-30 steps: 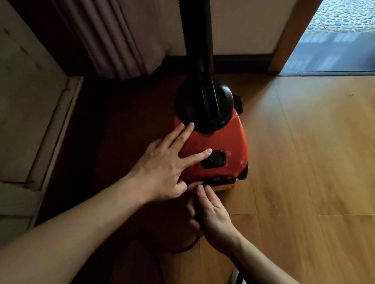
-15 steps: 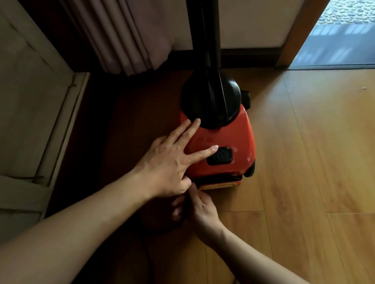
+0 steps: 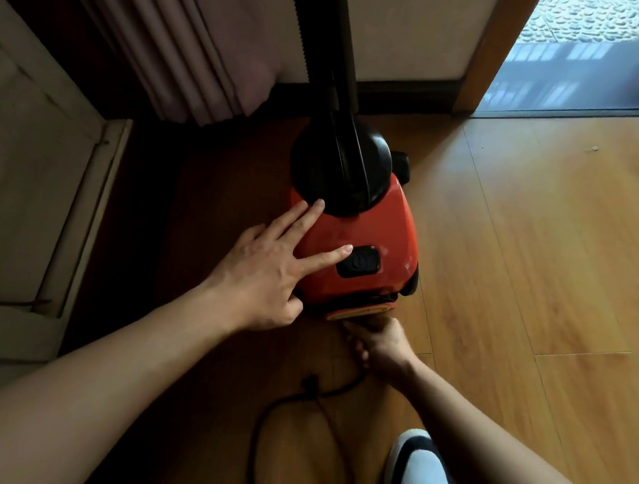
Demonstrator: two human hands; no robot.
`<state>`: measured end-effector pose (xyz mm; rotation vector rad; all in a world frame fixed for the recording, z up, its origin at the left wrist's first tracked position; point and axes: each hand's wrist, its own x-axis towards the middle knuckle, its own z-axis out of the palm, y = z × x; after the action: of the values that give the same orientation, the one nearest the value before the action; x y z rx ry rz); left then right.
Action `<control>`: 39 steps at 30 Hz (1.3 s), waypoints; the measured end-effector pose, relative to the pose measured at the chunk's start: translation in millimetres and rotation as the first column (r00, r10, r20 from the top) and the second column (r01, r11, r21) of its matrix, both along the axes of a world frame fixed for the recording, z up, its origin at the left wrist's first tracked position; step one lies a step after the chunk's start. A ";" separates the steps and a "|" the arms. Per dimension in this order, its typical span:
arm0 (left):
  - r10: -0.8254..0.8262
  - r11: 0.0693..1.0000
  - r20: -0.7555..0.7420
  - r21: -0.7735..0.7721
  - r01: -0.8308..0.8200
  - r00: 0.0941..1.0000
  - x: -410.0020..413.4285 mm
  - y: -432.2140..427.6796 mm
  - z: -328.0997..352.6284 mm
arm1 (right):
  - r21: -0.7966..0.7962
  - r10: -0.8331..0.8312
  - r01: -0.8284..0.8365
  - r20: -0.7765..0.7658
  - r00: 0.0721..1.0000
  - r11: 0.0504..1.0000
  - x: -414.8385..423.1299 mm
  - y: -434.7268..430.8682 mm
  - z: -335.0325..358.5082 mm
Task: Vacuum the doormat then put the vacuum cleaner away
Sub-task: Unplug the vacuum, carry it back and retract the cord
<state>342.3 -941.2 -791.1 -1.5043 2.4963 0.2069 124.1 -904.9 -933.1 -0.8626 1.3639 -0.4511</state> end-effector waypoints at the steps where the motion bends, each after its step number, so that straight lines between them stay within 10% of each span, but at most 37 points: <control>1: -0.001 1.000 0.005 -0.001 0.001 1.000 0.4 -0.2 -0.3 | 0.057 -0.005 0.004 0.016 1.000 0.998 -13.9 -2.9 2.3; 7: -0.010 0.999 0.004 -0.034 0.010 1.000 1.2 1.1 -3.8 | 0.095 0.070 -0.074 0.052 0.996 0.993 -76.2 -18.4 18.1; 15: -0.010 0.999 0.002 -0.053 0.010 1.000 -4.1 3.7 -8.8 | -0.054 0.044 -0.061 -0.267 0.963 0.997 -83.8 -46.4 38.9; 26: -0.016 0.997 -0.044 -0.074 0.013 0.999 -1.6 4.0 -14.8 | 0.261 -0.334 0.232 0.473 0.815 0.937 -80.6 -36.5 126.5; 39: 0.001 0.999 -0.053 -0.052 -0.004 0.999 -3.6 4.6 -12.3 | 0.221 -0.427 0.377 0.626 0.652 0.900 51.5 44.6 93.0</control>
<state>338.7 -936.6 -803.3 -1.5415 2.5605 0.1854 175.6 -860.3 -840.1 -0.2566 0.8709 -0.9544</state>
